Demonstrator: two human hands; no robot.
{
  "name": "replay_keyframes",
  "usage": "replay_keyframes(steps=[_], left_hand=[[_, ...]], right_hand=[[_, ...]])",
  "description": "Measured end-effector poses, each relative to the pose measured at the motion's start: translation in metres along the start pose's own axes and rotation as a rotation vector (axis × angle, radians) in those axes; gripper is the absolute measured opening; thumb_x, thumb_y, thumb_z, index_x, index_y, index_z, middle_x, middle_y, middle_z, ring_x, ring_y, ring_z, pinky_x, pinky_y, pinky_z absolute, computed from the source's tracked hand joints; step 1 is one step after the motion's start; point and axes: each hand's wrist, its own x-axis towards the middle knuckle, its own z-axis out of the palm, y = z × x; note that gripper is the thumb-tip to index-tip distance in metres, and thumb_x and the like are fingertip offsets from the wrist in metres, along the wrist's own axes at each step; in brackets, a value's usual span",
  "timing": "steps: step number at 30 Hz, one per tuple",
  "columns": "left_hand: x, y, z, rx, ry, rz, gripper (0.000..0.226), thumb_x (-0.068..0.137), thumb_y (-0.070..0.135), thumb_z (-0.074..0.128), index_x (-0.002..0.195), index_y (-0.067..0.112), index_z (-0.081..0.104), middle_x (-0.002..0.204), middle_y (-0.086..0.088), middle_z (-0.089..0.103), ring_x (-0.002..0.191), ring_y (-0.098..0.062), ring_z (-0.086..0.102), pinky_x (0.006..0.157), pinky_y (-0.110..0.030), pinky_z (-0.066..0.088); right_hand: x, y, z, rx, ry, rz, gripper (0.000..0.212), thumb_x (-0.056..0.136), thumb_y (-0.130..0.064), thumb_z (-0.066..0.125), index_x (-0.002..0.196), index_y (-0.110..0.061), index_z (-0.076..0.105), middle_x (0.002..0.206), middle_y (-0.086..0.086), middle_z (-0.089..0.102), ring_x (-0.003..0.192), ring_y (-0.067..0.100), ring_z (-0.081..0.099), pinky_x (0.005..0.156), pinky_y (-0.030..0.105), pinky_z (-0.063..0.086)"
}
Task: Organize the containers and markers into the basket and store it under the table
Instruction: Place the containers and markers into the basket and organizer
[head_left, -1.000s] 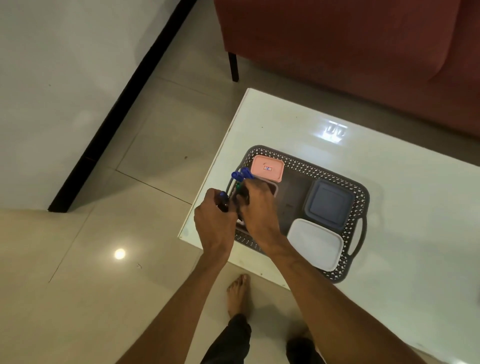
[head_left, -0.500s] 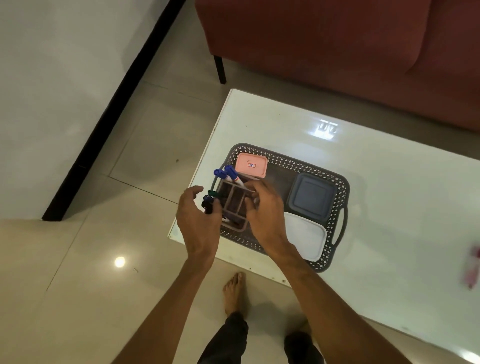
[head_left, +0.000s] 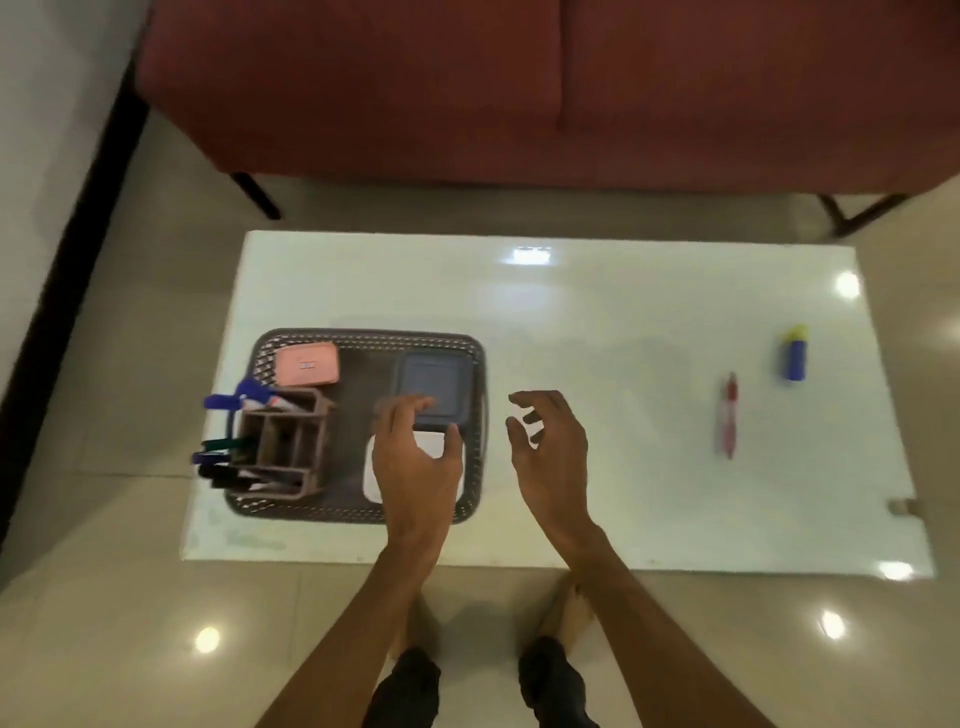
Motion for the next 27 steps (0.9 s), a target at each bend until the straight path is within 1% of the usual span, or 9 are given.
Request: replay_keyframes(steps=[1,2,5,8,14,18,22,24,27], left_hand=[[-0.007,0.010,0.020,-0.004,-0.037,0.000,0.033,0.083,0.016,0.077,0.113,0.018,0.064,0.117,0.005,0.066,0.106,-0.007,0.059,0.095,-0.006,0.041],[-0.014,0.018,0.036,-0.017,-0.072,-0.006,0.032,0.084,0.017,0.077,0.112,0.019,0.064,0.116,0.008,0.066,0.104,-0.005,0.058,0.094,-0.004,0.039],[-0.041,0.044,0.095,-0.025,-0.193,0.042,0.028,0.084,0.016,0.075,0.109,0.021,0.064,0.112,0.011,0.064,0.103,-0.005,0.059,0.094,-0.016,0.043],[-0.067,0.065,0.146,0.000,-0.310,0.055,0.027,0.085,0.018,0.074,0.110,0.023,0.063,0.111,0.014,0.063,0.101,-0.002,0.058,0.094,-0.015,0.044],[-0.102,0.099,0.231,0.052,-0.498,0.067,0.029,0.086,0.019,0.074,0.113,0.020,0.064,0.112,0.009,0.066,0.096,-0.006,0.061,0.088,-0.018,0.048],[-0.106,0.115,0.287,0.162,-0.565,0.087,0.029,0.088,0.028,0.072,0.114,0.020,0.062,0.109,0.006,0.067,0.096,-0.012,0.064,0.086,-0.030,0.056],[-0.096,0.132,0.339,0.278,-0.564,0.062,0.040,0.088,0.047,0.069,0.116,0.019,0.059,0.107,0.000,0.069,0.095,-0.018,0.067,0.083,-0.033,0.056],[-0.089,0.137,0.361,0.343,-0.573,0.071,0.048,0.088,0.053,0.067,0.117,0.016,0.057,0.109,-0.003,0.070,0.097,-0.022,0.068,0.084,-0.035,0.056],[-0.079,0.137,0.382,0.435,-0.596,0.072,0.049,0.088,0.051,0.068,0.117,0.014,0.054,0.113,-0.006,0.068,0.100,-0.027,0.066,0.087,-0.038,0.055]], right_hand=[[0.002,0.015,-0.018,-0.001,0.032,0.022,0.024,0.092,-0.009,0.065,0.113,-0.021,0.067,0.113,-0.008,0.064,0.093,0.013,0.064,0.072,0.026,0.056],[0.003,0.027,-0.033,0.000,0.058,0.048,0.025,0.092,-0.009,0.064,0.113,-0.022,0.067,0.113,-0.009,0.064,0.092,0.013,0.064,0.071,0.028,0.056],[0.005,0.073,-0.085,0.008,0.161,0.138,0.025,0.091,-0.007,0.063,0.112,-0.021,0.067,0.112,-0.010,0.064,0.091,0.014,0.064,0.070,0.037,0.057],[0.006,0.113,-0.128,0.018,0.265,0.200,0.024,0.091,-0.006,0.063,0.110,-0.020,0.067,0.110,-0.009,0.065,0.086,0.018,0.065,0.068,0.042,0.057],[0.017,0.177,-0.186,0.006,0.372,0.312,0.022,0.092,-0.006,0.064,0.111,-0.015,0.067,0.108,-0.004,0.066,0.084,0.020,0.066,0.070,0.046,0.057],[0.047,0.212,-0.217,-0.029,0.404,0.346,0.022,0.092,-0.007,0.065,0.112,-0.013,0.067,0.109,0.000,0.067,0.085,0.020,0.066,0.075,0.041,0.058],[0.101,0.238,-0.243,-0.083,0.404,0.324,0.023,0.092,-0.011,0.065,0.115,-0.007,0.064,0.108,0.008,0.065,0.089,0.025,0.065,0.080,0.037,0.054],[0.132,0.250,-0.249,-0.104,0.383,0.332,0.028,0.092,-0.017,0.066,0.119,-0.009,0.061,0.111,0.010,0.064,0.094,0.027,0.064,0.082,0.039,0.053],[0.171,0.263,-0.249,-0.165,0.315,0.365,0.042,0.093,-0.028,0.068,0.129,-0.011,0.054,0.120,0.011,0.059,0.105,0.028,0.061,0.084,0.035,0.050]])
